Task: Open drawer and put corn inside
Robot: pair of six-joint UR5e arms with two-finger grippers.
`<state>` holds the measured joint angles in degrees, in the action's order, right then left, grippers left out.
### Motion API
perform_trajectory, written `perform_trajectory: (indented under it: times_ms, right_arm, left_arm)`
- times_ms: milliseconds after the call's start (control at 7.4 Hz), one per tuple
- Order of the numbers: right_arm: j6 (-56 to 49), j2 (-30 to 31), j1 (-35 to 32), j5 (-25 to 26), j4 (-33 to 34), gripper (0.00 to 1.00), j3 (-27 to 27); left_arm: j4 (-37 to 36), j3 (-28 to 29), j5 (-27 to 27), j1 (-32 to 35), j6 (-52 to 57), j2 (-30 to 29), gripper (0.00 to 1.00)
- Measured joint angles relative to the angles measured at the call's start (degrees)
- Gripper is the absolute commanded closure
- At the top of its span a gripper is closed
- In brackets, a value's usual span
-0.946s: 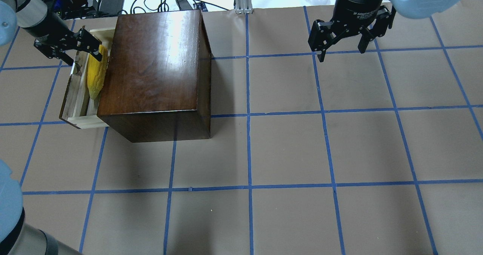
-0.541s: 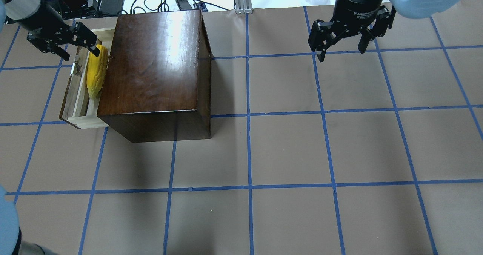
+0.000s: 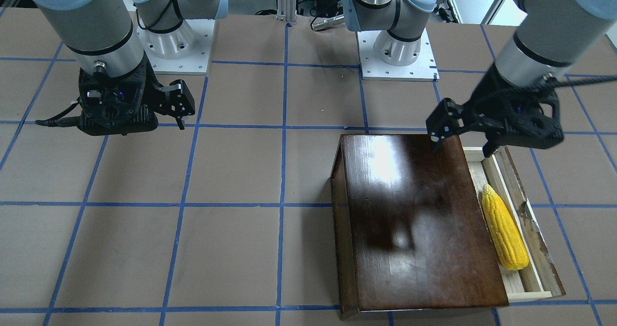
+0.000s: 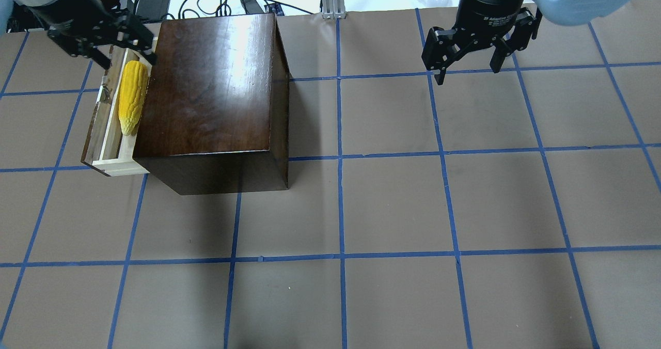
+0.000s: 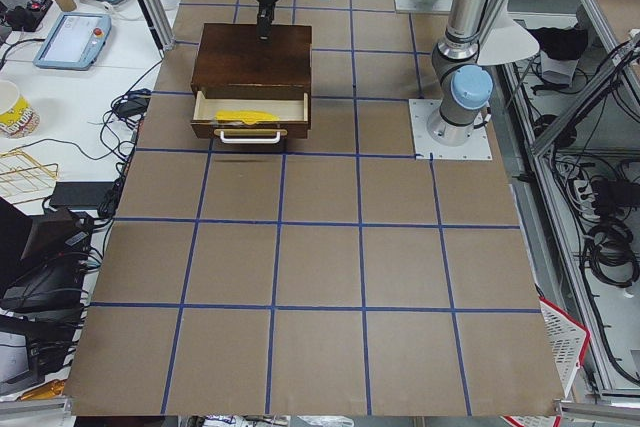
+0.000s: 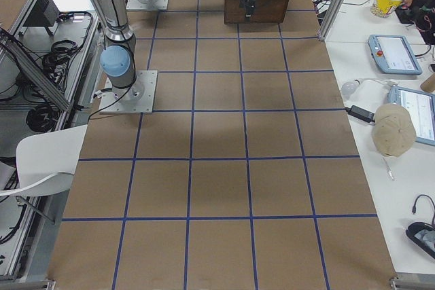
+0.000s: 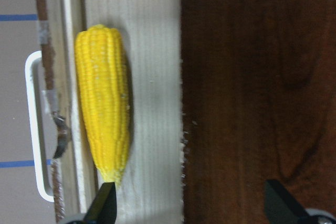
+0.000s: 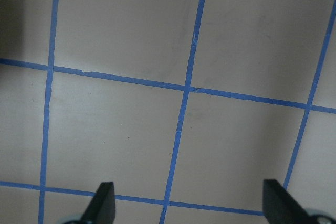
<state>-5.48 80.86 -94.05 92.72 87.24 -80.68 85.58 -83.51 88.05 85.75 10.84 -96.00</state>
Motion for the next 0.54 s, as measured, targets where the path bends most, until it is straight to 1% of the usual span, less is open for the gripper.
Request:
perform_trajectory:
  times_ms: [135, 270, 541]
  right_arm:
    - [-0.03, 0.00, 0.00, 0.00, -0.01, 0.00, 0.00]
    - [-0.03, 0.00, 0.00, 0.00, 0.01, 0.00, 0.00]
    - [0.01, 0.00, 0.00, 0.00, 0.03, 0.00, 0.00]
  left_arm:
    - [1.75, -1.43, 0.72, 2.94, -0.61, 2.83, 0.00]
    - [3.16, -3.39, 0.87, 4.30, -0.86, 5.87, 0.00]
    - [3.73, -7.79, 0.65, 4.29, -0.54, 10.40, 0.00]
